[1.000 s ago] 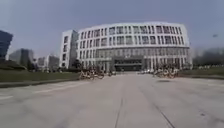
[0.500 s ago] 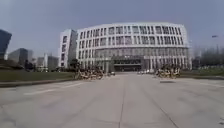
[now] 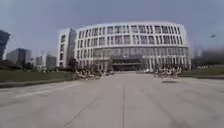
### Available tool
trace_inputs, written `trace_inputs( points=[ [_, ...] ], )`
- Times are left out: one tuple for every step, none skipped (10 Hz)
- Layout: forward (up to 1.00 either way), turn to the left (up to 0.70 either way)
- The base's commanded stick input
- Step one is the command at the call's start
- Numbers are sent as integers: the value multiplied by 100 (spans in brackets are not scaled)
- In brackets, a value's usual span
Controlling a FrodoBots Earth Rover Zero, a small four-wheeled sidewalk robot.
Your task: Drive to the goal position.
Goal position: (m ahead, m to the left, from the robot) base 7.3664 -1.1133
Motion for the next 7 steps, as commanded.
trace_inputs(
  points=[
    [70, 0],
    [70, 0],
    [70, 0],
    [70, 0],
    [70, 0],
    [70, 0],
    [70, 0]
  ],
)
